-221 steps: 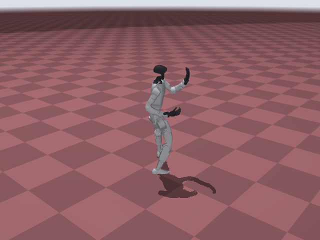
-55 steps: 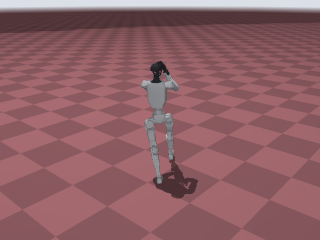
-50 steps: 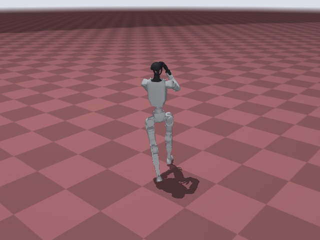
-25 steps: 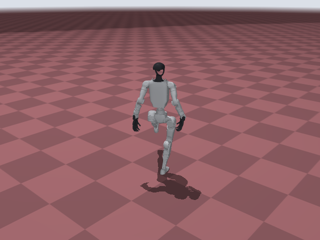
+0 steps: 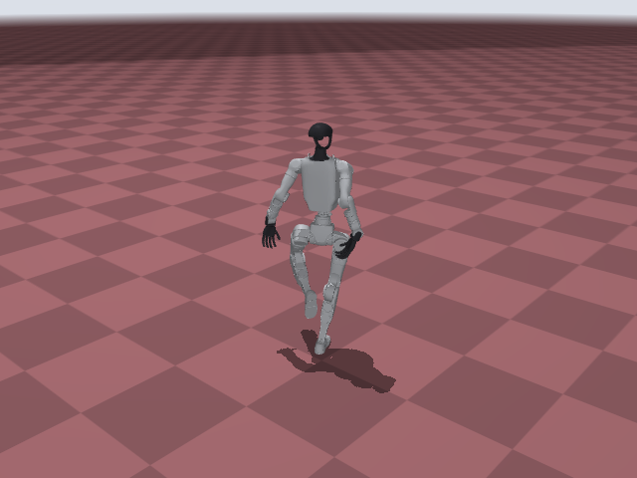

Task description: Kungfu

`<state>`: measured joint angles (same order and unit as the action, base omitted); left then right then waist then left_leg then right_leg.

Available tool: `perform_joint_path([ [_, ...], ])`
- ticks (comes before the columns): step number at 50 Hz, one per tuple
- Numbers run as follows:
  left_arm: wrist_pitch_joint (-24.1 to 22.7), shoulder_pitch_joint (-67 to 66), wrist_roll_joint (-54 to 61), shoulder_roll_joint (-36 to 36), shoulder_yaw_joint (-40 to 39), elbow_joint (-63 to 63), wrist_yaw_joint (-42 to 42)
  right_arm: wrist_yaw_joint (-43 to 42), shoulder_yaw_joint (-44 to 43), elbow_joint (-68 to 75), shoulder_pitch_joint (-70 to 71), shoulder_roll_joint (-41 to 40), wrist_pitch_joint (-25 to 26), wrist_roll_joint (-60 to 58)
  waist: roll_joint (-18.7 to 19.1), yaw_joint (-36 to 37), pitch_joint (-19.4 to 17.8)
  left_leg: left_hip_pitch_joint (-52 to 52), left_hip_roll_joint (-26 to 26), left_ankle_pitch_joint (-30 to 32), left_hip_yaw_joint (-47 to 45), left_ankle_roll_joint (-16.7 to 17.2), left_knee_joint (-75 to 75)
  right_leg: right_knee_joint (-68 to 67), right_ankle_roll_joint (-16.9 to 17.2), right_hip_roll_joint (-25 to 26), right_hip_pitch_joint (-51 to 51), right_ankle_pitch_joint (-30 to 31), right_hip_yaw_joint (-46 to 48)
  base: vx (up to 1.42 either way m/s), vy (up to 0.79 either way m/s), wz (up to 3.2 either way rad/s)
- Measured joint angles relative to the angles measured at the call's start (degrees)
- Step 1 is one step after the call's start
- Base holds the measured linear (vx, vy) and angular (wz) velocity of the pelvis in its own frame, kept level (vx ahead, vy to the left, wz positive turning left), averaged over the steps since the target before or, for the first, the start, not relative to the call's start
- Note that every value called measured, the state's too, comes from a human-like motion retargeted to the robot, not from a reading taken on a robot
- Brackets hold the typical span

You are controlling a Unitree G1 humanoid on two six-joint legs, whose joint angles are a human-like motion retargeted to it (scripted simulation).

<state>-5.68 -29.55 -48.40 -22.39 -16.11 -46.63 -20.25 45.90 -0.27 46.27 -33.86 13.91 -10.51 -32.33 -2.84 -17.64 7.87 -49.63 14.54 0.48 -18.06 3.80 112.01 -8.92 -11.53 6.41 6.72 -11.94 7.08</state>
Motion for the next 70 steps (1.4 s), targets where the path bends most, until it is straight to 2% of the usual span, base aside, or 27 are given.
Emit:
perform_joint_path([
  [3,0.9,10.0,9.3,-2.1,-2.3,4.5,1.1,-11.4,-3.1,-0.5,0.7,-1.5,3.0,2.7,0.5,0.0,-2.0,-1.7,2.2,-1.5,-0.7,-3.8,-8.8,-0.1,0.9,0.9,-1.3,-0.7,-0.8,0.09,0.00,-0.20],
  [6,0.5,22.3,25.1,-2.8,-0.4,10.7,-0.5,-18.9,-6.1,-1.7,3.0,-3.7,3.4,14.0,0.7,1.4,-3.4,-3.3,3.1,-3.4,-2.4,-6.1,-19.5,-0.4,2.1,1.4,-2.2,-1.0,-3.9,0.14,0.01,-0.84],
  [9,-1.1,33.2,39.1,-1.4,4.3,19.0,1.5,-18.4,-8.6,-4.2,8.2,-5.5,3.4,32.3,1.1,2.5,-4.7,-4.6,2.8,-2.1,-3.0,-6.7,-31.0,-0.7,3.2,1.9,-2.8,-0.9,-8.9,0.08,0.05,-1.47],
  [13,-5.3,42.9,51.5,2.4,10.3,30.5,5.5,-16.9,-7.5,-8.3,19.5,-5.9,4.2,57.6,3.2,3.2,-5.9,-5.0,1.7,2.0,-0.3,-5.2,-47.3,-1.7,4.7,1.5,-3.2,-1.0,-17.3,0.20,0.24,-2.35],
  [17,-10.2,47.4,60.5,5.6,15.3,37.0,7.3,-15.5,-1.5,-9.5,31.3,-5.9,4.7,69.3,6.5,4.3,-6.9,-2.9,2.8,4.3,5.7,-3.6,-61.5,-3.5,6.1,-1.3,-1.8,-0.8,-22.1,0.49,0.38,-3.00],
  [20,-12.7,47.9,66.6,8.2,20.2,39.3,5.2,-13.7,6.2,-6.7,40.2,-8.1,4.8,70.8,9.1,6.9,-9.3,2.8,2.4,7.5,15.5,0.5,-74.1,-8.7,12.3,-4.3,2.2,-1.0,-23.4,0.44,0.65,-3.84],
  [22,-13.6,47.6,68.9,10.8,22.9,39.1,0.5,-12.4,12.7,-4.2,46.1,-9.7,5.4,71.8,10.7,9.1,-12.1,8.0,2.4,12.2,23.3,4.2,-82.0,-17.9,19.2,-5.5,8.8,-1.7,-20.5,0.09,0.72,-4.05],
  [23,-14.1,47.7,70.0,11.9,23.9,38.4,-2.8,-11.4,15.9,-3.2,49.1,-10.2,5.9,72.8,11.0,10.1,-13.8,10.5,3.0,11.3,24.6,7.3,-85.5,-23.9,22.2,-6.0,13.2,-1.9,-17.6,-0.18,0.69,-3.65],
  [24,-14.9,47.8,70.7,13.3,25.2,36.8,-6.0,-10.3,18.8,-2.5,51.7,-10.9,6.7,73.4,10.5,10.5,-15.1,11.5,2.7,3.1,24.5,8.7,-85.3,-29.6,23.4,-7.9,17.8,-2.3,-13.8,-0.25,0.70,-3.25],
  [25,-16.0,48.1,71.1,14.9,26.6,34.8,-9.3,-9.1,21.5,-2.1,54.1,-11.7,7.5,74.0,9.8,10.7,-16.1,11.7,2.0,-8.6,23.8,9.4,-83.3,-35.1,23.8,-10.5,22.5,-2.6,-9.5,0.10,0.77,-2.11],
  [27,-18.5,46.5,69.6,19.6,31.3,25.5,-14.3,-5.2,24.8,-0.5,54.3,-13.6,10.2,73.6,10.4,7.9,-17.5,8.5,5.0,-13.7,15.0,5.7,-73.4,-41.8,18.1,-15.3,26.3,-3.8,-1.0,0.42,0.66,-1.08],
  [28,-20.4,46.0,68.0,21.9,32.0,17.9,-16.2,-1.6,25.8,0.9,53.9,-15.5,11.6,72.1,8.7,7.1,-16.2,5.9,3.9,-14.8,12.5,4.3,-70.2,-44.0,16.9,-17.2,29.9,-5.9,-3.1,0.29,0.42,-0.74],
  [31,-22.7,44.5,65.3,30.9,31.7,-0.5,-20.5,3.4,26.3,4.5,53.2,-19.4,14.6,70.3,14.3,4.3,-16.6,-5.1,6.3,-22.3,19.6,4.1,-57.8,-41.9,19.9,-12.7,30.9,-9.8,-3.7,0.13,0.38,-0.16],
  [34,-23.3,45.3,73.4,33.5,32.6,-3.1,-20.8,2.4,28.8,2.8,51.8,-16.2,10.6,70.1,13.1,7.6,-16.7,-7.4,5.5,-25.6,17.6,2.8,-51.5,-41.2,20.9,-13.6,34.2,-8.8,-9.2,0.05,0.38,-1.49],
  [37,-22.1,48.1,80.0,30.0,33.8,1.3,-17.2,-3.6,31.8,0.0,51.2,-10.8,2.0,65.5,13.5,8.5,-15.2,-6.3,5.8,-26.9,15.9,2.4,-51.0,-34.3,21.9,-12.2,32.2,-7.3,-13.3,0.22,0.57,-0.96],
  [39,-17.3,50.6,81.7,27.2,32.9,4.3,-16.6,-7.0,32.6,-3.3,51.4,-8.0,-5.1,61.1,14.5,7.4,-14.5,-5.1,5.5,-26.6,16.4,2.1,-52.1,-27.2,22.9,-12.1,27.8,-3.6,-13.1,0.26,0.39,-0.15],
  [42,-7.4,55.6,83.2,21.7,30.8,7.9,-17.4,-8.9,34.4,-10.7,53.1,-3.0,-12.7,56.8,13.2,6.3,-13.5,-1.0,4.1,-25.1,14.4,0.6,-55.8,-19.7,25.6,-12.5,22.5,8.2,-15.3,0.20,0.30,0.00],
  [43,-4.3,57.3,82.7,19.2,29.2,8.4,-18.2,-9.1,35.2,-14.4,54.6,-0.6,-14.2,56.5,12.6,5.9,-13.1,1.0,3.9,-24.5,13.7,-0.1,-58.0,-18.2,26.3,-11.9,21.2,14.5,-15.8,0.15,0.15,-0.17],
  [45,-0.7,60.0,79.6,13.6,25.4,7.8,-20.0,-8.9,36.4,-23.1,59.2,5.0,-15.5,57.1,12.5,5.1,-12.3,5.2,5.4,-22.7,12.9,-0.6,-63.3,-16.8,26.5,-11.6,20.5,27.2,-9.4,0.08,0.27,-0.32],
  [47,0.2,61.8,73.3,7.1,21.3,4.9,-20.0,-8.6,37.0,-33.9,66.1,12.3,-13.7,60.7,12.9,3.0,-11.6,9.9,5.4,-20.3,10.4,-1.9,-70.0,-21.1,26.5,-13.0,22.5,30.5,1.5,0.08,0.29,-0.44],
  [50,-0.2,60.1,61.1,-1.5,15.6,-2.1,-11.9,-12.7,36.3,-51.1,80.9,21.7,-9.7,72.5,13.9,0.7,-10.0,15.8,11.3,-14.5,5.8,-0.2,-80.7,-39.1,26.5,-7.5,29.4,19.8,15.6,0.06,-0.02,-0.98],
  [52,-3.0,54.7,59.9,0.4,15.8,-4.2,-11.7,-18.9,32.3,-57.1,90.4,26.4,-8.4,76.8,14.2,-2.1,-8.5,20.8,10.4,-11.8,1.7,-0.6,-87.4,-56.7,26.4,-8.2,34.3,12.0,19.4,0.17,0.22,-0.05],
  [55,-3.2,45.6,57.6,7.0,22.1,-7.3,-22.0,-24.9,22.8,-55.8,99.7,29.1,-5.2,80.4,15.6,-3.8,-6.4,24.5,9.7,-8.5,1.9,-1.3,-94.9,-77.7,26.4,-6.8,39.5,2.0,26.1,0.25,-0.08,0.40],
  [59,-2.5,36.3,48.6,12.5,27.7,-12.5,-30.8,-26.0,14.3,-47.4,107.4,31.6,0.4,92.4,16.7,-4.5,-4.1,23.4,11.9,-6.8,4.5,-0.9,-98.4,-93.9,26.5,-0.9,46.3,-5.5,34.5,0.05,-0.26,0.42],
  [62,-2.0,34.9,47.9,15.6,27.9,-17.1,-30.1,-23.2,10.5,-43.2,109.2,33.5,1.2,99.2,17.0,-5.5,-2.8,21.4,12.9,-6.8,5.6,-0.1,-98.1,-98.3,26.5,0.9,49.9,-7.6,37.2,0.03,-0.19,0.49],
  [65,0.3,37.0,51.3,16.5,27.3,-19.7,-30.0,-24.6,7.8,-41.7,107.6,34.8,-1.3,98.3,16.2,-5.8,-2.8,21.7,13.1,-7.2,6.4,0.6,-97.7,-96.9,26.5,2.0,51.4,-8.6,35.6,0.07,-0.07,0.51],
  [70,0.5,42.6,51.1,13.6,27.5,-17.2,-29.7,-36.7,6.3,-43.8,102.4,35.2,-9.9,93.8,15.5,-7.8,-4.4,25.4,10.5,-8.3,7.8,-0.1,-99.5,-88.6,26.5,-0.7,48.3,-8.7,29.5,0.07,0.20,0.63],
])
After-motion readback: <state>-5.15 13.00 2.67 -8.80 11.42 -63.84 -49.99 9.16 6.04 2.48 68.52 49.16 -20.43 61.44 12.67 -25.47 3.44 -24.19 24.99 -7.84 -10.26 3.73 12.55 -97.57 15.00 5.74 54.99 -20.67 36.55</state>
